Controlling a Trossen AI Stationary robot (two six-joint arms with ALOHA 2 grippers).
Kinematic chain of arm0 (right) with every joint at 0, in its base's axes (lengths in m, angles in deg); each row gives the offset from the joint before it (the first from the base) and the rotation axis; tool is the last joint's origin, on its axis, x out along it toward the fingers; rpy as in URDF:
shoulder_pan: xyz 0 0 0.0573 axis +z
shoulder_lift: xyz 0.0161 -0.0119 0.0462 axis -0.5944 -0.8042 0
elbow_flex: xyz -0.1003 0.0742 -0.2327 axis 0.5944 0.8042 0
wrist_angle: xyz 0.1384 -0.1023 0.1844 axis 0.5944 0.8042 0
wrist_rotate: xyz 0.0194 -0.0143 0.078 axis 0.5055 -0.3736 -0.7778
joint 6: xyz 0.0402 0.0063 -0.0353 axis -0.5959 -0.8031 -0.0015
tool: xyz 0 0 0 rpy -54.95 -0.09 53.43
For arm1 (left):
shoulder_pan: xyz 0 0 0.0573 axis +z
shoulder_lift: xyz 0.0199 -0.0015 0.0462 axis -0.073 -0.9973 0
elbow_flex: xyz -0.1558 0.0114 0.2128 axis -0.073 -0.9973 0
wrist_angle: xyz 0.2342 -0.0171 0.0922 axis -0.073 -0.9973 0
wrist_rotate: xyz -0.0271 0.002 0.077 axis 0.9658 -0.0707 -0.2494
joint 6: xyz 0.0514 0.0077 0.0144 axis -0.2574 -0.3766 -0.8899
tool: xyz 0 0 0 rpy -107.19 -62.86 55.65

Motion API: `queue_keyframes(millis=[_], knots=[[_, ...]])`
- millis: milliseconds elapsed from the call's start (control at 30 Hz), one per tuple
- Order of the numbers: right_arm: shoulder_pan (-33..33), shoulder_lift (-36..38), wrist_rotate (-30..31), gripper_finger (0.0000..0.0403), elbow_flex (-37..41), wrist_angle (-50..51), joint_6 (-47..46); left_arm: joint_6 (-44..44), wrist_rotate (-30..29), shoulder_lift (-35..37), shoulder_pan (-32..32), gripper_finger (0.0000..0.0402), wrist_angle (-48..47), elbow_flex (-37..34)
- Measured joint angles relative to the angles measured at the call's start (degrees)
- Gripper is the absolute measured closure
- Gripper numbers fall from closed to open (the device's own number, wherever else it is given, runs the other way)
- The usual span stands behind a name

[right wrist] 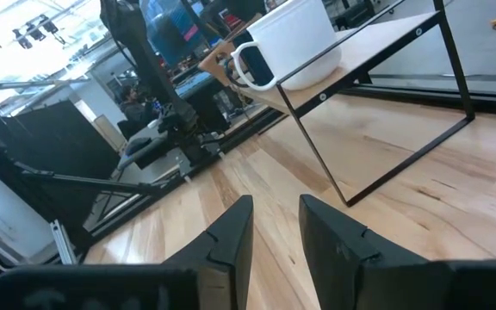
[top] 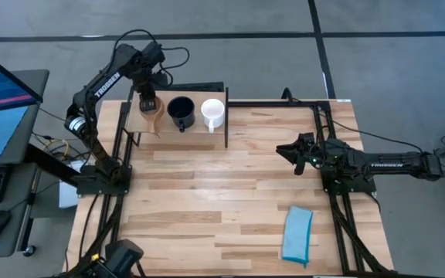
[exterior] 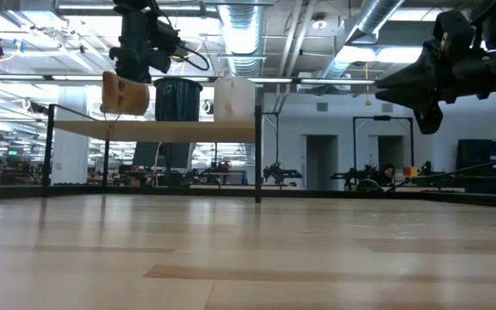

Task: Stack small to large cups/mugs on shelf
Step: Put the brown mug on the shelf

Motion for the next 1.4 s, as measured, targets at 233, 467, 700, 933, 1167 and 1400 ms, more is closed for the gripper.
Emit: queue_keyframes(millis=[233,467,700,933,1167,1400], knots=[[0.0,0.0,0.0,0.0284,0.0,0.0,0.0,0.0,-0.4,0.0,0.0,0.0375,0.4,0.0],[0.0,0.0,0.0,0.0284,0.0,0.0,0.0,2.6,-1.8,0.0,0.1,0.0375,0.6,0.0],[0.0,0.0,0.0,0.0284,0.0,0.0,0.0,2.8,0.3,0.0,0.9,0.0375,0.5,0.0],[0.0,0.0,0.0,0.0284,0.0,0.0,0.0,2.8,-0.6,0.0,0.9,0.0375,-0.4,0.0],[0.0,0.0,0.0,0.0284,0.0,0.0,0.0,3.5,-1.4,-2.5,0.0,0.0375,-0.7,-1.0],[0.0,0.0,0.0,0.0284,0.0,0.0,0.0,2.7,-1.5,-3.5,-0.4,0.0375,0.1,-3.5]])
